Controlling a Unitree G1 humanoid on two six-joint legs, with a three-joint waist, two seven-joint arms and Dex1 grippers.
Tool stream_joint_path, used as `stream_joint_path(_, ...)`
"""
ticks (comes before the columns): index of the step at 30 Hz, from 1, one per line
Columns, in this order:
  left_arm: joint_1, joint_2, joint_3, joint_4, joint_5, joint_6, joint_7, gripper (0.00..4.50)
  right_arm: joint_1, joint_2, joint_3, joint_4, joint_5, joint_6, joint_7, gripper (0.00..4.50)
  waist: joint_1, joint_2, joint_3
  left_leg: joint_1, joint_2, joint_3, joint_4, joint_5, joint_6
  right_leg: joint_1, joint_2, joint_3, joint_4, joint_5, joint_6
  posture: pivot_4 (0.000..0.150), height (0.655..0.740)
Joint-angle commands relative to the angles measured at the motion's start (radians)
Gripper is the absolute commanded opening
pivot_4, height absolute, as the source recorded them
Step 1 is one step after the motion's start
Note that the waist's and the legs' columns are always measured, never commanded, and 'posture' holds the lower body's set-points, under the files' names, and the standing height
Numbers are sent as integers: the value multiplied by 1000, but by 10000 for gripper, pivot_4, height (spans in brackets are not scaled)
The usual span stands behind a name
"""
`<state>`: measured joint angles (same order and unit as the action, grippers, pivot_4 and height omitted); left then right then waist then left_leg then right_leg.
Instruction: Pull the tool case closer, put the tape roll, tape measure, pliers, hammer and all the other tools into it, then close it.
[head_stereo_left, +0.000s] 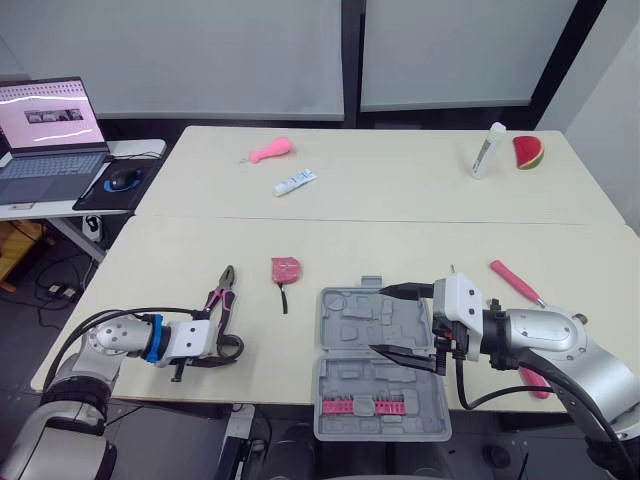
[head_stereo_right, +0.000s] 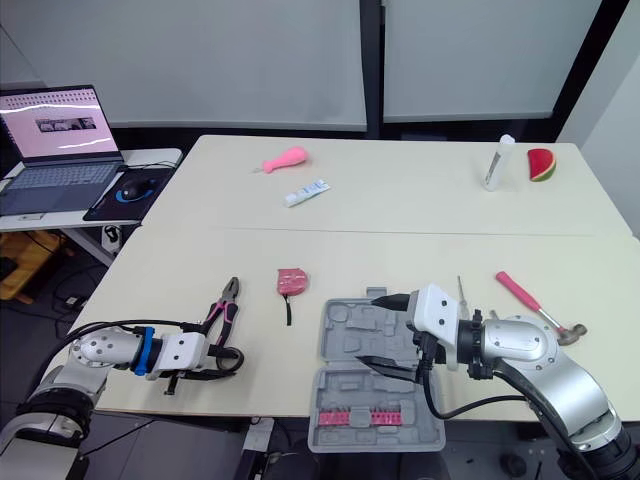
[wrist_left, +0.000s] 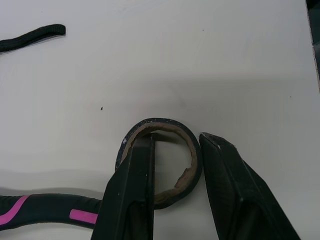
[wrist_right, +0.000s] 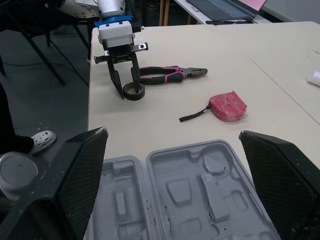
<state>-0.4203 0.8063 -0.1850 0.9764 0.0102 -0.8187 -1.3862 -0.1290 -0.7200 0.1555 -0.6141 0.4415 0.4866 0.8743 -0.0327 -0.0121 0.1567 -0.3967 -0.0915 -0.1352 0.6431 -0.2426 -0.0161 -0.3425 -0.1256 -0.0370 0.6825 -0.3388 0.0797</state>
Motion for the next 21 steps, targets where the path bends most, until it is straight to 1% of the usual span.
stream_joint_path(1,7,-1,-15,45,30,-13,0,14039,-5,-5,-14,-17,-7,-27,9,45000,0,0,0,0,0,0,0,0,0,0,0,0,0,0,0,1500,7400)
stream_joint_path(5,6,-16,-26,27,38,-24,8,14039,-3,-4,-13,-12,-12,-33,14,45000,0,0,0,0,0,0,0,0,0,0,0,0,0,0,0,1500,7400)
stream_joint_path(8,10,-17,-27,0,25,-9,-7,8470,0,-4,-14,-9,-17,-37,20,45000,1,0,0,0,0,0,0,0,0,0,0,0,0,0,0,1500,7400)
stream_joint_path(10,11,-13,-26,-11,18,0,-18,1943,0,-3,-14,-6,-21,-39,24,45000,2,0,0,0,0,0,0,0,0,0,0,0,0,0,0,1500,7400)
stream_joint_path(11,11,-12,-25,-13,16,2,-22,341,-1,-3,-14,-6,-22,-39,25,45000,2,0,0,0,0,0,0,0,0,0,0,0,0,0,0,1500,7400)
stream_joint_path(16,20,-3,-10,-30,-16,20,-67,341,1,-3,-15,-4,-25,-44,29,45000,1,0,0,0,0,0,0,0,0,0,0,0,-1,0,0,1500,7400)
stream_joint_path(19,23,0,2,-54,-53,40,-103,341,1,-2,-14,-2,-26,-44,28,45000,1,-1,0,0,0,0,0,0,0,0,0,0,0,0,0,1500,7400)
stream_joint_path(21,21,10,10,-105,-98,76,-154,341,6,-3,-17,-3,-26,-43,26,45000,0,-2,1,-1,0,0,0,0,0,0,0,0,0,0,0,1500,7400)
